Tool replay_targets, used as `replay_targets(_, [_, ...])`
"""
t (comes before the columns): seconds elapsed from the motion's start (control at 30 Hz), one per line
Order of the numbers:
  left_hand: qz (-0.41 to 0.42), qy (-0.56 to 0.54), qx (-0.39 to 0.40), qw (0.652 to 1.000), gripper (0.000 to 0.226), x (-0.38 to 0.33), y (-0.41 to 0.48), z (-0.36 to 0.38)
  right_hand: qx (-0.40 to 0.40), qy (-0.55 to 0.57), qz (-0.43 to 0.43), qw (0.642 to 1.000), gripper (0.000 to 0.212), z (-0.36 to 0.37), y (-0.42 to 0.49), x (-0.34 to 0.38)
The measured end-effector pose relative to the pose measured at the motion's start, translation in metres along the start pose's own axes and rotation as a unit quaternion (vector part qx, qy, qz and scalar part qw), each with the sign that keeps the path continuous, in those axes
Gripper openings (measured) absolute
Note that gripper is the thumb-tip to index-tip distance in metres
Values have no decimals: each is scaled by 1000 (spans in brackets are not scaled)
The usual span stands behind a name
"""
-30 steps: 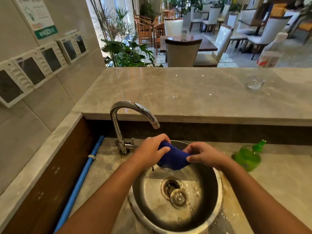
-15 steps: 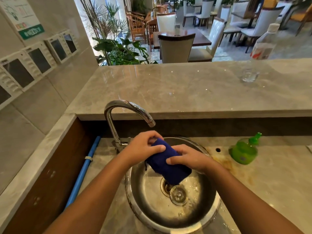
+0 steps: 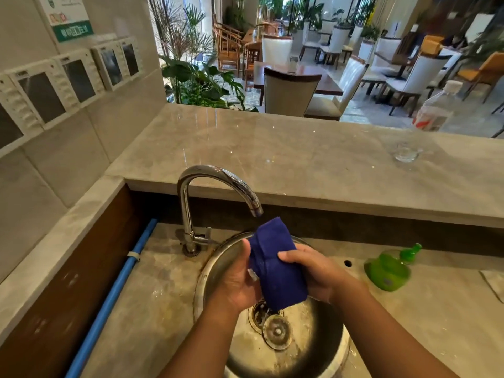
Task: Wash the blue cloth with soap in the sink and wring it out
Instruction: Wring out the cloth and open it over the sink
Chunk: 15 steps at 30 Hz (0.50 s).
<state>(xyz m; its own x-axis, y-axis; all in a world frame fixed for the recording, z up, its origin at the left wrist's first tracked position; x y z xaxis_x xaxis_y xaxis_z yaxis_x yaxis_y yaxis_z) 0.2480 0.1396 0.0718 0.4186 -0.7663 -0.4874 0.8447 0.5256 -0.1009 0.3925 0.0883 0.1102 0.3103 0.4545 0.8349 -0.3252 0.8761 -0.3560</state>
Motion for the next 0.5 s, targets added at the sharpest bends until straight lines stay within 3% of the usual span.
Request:
replay_targets(0.1, [14, 59, 63, 996, 85, -8, 7, 16, -16, -19, 48, 999, 48, -1, -1, -9])
replay_targets(0.2, [25, 146, 14, 989, 38, -10, 16, 12, -32, -20, 71, 997, 46, -5, -2, -18])
replay_targets(0.3, [34, 209, 18, 977, 31, -15, 20, 18, -37, 8, 78, 996, 51, -7, -6, -26])
replay_targets(0.43, [17, 192, 106, 975, 24, -27, 18, 38, 91, 131, 7, 987, 41, -7, -18, -30])
replay_targets(0.5, [14, 155, 160, 975, 20, -30, 19, 55, 145, 185, -36, 971, 47, -9, -23, -29])
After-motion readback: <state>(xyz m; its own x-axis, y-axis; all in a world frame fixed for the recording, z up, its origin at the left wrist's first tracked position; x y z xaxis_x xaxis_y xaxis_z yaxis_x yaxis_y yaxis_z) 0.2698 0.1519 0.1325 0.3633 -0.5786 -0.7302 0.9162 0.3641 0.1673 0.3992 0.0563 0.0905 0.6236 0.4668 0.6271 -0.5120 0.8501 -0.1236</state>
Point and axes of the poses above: each hand's wrist, its own y-axis towards the middle knuckle, its own z-axis out of the palm, x = y × z, the point moved 2 cm from there along y, towards the middle knuckle, and after that the axes turned 12 degrees about x, right-handed, at the moved point
